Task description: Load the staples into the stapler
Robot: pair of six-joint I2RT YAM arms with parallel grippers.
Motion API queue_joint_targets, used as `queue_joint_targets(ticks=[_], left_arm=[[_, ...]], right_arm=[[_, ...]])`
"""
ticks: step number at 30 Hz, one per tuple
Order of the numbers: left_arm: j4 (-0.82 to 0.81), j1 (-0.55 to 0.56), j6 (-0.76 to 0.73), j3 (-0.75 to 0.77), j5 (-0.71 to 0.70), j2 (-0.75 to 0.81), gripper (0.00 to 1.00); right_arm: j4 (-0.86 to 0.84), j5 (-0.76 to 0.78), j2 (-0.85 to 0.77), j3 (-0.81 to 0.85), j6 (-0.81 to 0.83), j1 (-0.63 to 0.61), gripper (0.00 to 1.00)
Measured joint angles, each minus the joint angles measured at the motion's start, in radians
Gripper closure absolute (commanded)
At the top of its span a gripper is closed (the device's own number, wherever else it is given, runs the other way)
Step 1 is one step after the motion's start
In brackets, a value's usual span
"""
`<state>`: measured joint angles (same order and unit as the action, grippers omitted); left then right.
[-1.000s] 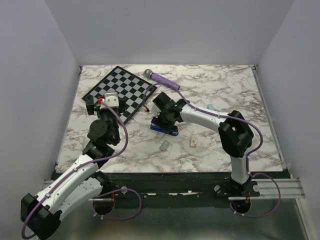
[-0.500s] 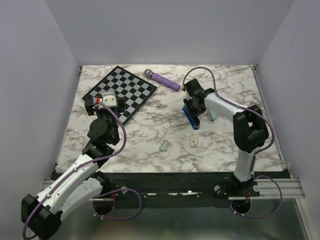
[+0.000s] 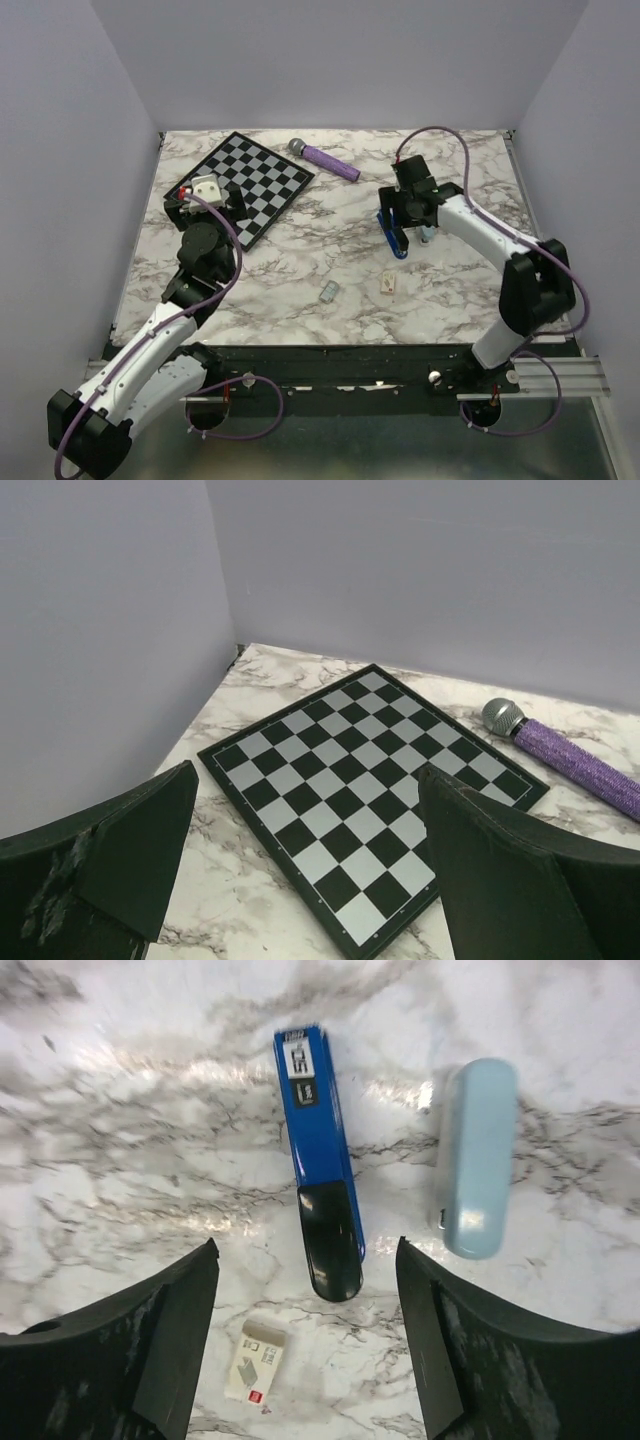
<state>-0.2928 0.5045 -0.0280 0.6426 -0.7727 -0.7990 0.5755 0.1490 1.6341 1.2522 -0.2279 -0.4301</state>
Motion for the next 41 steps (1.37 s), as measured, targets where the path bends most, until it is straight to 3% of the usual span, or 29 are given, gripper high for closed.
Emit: queue_joint_targets(ticks=[6, 15, 23, 29, 41], left_arm=[[0.024, -0.022, 0.026, 0.005, -0.006, 0.086, 0.01], [-0.103, -0.065, 0.019, -0.078, 0.002, 0.369, 0.01], [-0.124, -0.073, -0.001, -0.144, 0.031, 0.539, 0.01], [-0.129, -0.076, -0.005, -0.208, 0.031, 0.612, 0.01], [-0.130, -0.080, 0.013, -0.215, 0.031, 0.583, 0.01]], right_arm=[[-0.106, 0.069, -0.394, -0.121, -0.042, 0.053, 0.01], [-0.193, 0.271, -0.974, -0.371, -0.068, 0.060, 0.00], [-0.330, 0.375, -1.415, -0.621, 0.060, 0.060, 0.00], [-0.406, 0.380, -1.514, -0.692, 0.126, 0.060, 0.00], [-0.438, 0.322, -1.484, -0.683, 0.213, 0.060, 0.00]])
